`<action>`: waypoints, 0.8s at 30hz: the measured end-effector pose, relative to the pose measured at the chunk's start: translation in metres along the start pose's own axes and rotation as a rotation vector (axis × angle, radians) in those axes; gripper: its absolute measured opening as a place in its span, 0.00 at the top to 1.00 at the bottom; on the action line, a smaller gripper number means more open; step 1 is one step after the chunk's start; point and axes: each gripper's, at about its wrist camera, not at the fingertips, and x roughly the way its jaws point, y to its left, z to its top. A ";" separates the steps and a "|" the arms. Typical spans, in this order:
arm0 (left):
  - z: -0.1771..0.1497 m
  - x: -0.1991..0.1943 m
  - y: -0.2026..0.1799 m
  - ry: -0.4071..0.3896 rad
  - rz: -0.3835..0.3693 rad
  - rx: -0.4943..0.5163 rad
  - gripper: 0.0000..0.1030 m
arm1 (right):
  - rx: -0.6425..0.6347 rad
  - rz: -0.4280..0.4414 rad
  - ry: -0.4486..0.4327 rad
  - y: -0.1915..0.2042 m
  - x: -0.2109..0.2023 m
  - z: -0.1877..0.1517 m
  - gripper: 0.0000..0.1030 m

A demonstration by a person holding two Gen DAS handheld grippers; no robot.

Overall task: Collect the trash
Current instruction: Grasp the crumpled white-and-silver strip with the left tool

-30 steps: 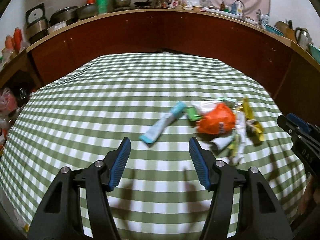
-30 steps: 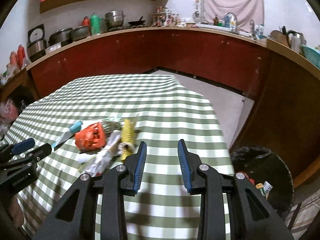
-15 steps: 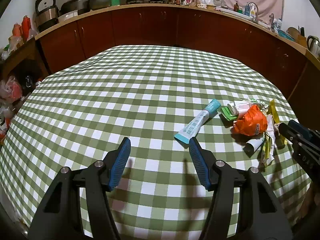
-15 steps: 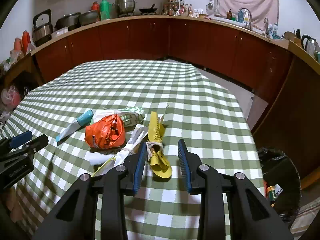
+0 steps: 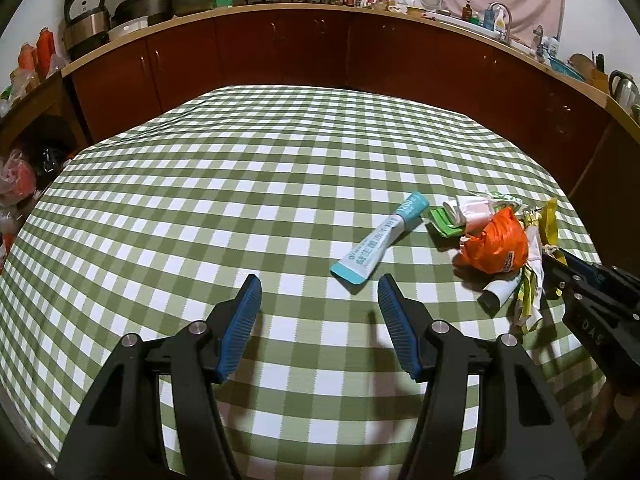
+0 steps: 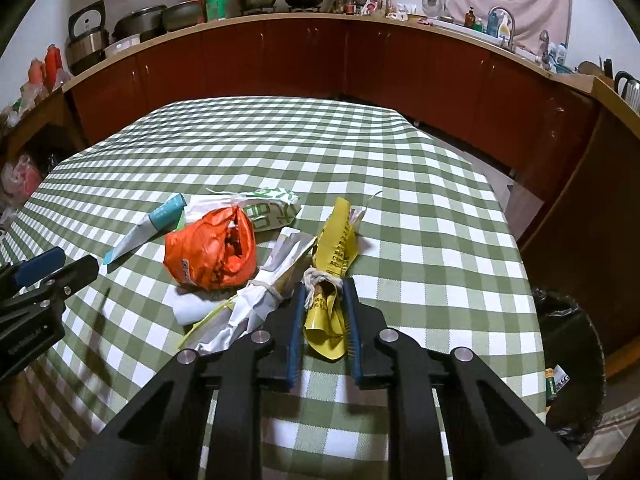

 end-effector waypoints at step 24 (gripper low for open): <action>-0.009 -0.019 -0.108 -0.024 -0.111 0.148 0.43 | 0.117 -0.134 -0.100 -0.082 -0.053 -0.034 0.81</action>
